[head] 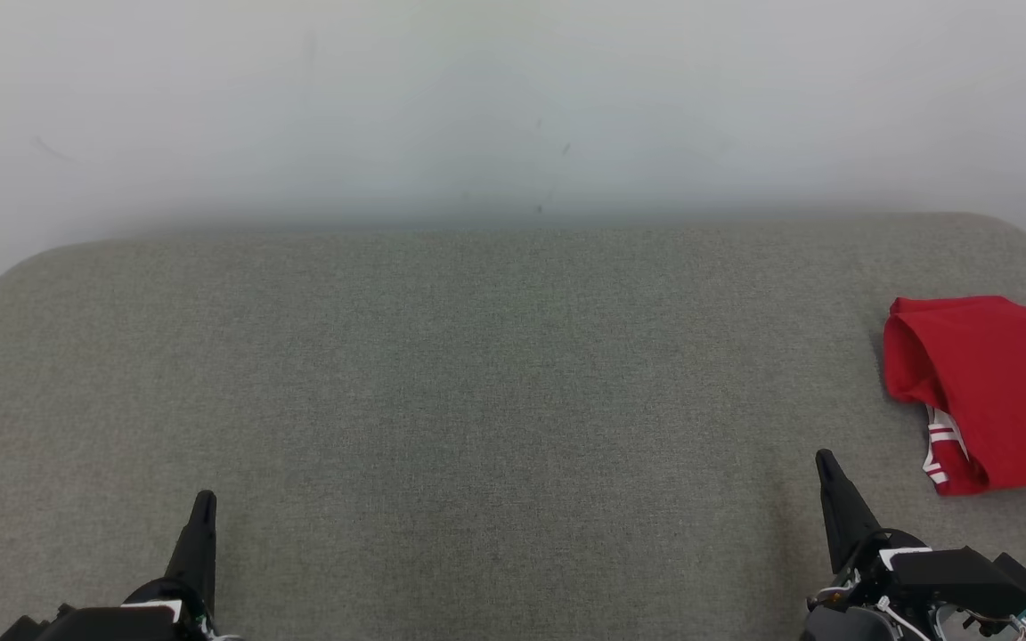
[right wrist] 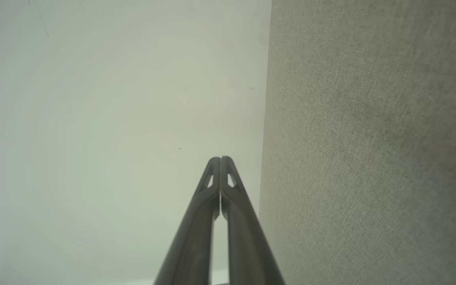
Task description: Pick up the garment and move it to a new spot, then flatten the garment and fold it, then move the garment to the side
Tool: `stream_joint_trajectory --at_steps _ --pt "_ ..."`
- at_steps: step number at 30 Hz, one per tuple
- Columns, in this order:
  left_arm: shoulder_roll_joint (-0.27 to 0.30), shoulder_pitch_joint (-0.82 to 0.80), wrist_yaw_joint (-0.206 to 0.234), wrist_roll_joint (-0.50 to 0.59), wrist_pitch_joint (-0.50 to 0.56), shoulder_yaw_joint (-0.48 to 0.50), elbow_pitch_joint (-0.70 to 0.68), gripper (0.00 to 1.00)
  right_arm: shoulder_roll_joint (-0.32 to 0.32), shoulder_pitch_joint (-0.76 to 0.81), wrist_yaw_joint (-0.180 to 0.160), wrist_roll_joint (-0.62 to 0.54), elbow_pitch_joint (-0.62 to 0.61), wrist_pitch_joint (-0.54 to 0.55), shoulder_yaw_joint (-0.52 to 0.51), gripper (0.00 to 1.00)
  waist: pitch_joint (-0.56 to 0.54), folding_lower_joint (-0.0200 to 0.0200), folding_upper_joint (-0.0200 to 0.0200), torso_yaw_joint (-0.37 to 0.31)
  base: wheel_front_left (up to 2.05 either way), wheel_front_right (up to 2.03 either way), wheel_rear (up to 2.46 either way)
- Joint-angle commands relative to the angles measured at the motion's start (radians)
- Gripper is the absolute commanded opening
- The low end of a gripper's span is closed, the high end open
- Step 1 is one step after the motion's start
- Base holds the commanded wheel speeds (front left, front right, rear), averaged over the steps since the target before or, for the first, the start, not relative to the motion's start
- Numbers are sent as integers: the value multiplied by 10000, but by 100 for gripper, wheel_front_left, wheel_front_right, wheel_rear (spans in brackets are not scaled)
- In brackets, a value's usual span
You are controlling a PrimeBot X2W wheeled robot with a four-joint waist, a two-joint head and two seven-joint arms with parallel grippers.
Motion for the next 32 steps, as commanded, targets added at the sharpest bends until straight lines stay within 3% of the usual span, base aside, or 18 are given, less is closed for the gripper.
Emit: stream_joint_trajectory --at_steps 1,32 --pt "34 -102 -31 -47 3 34 -40 0 -2 -55 -21 16 -25 30 18 0 0 0 -1 0 0 0 0" --pt "34 -98 -31 -47 2 33 -41 0 -2 -54 -21 17 -24 29 20 0 0 0 -1 0 0 0 0"
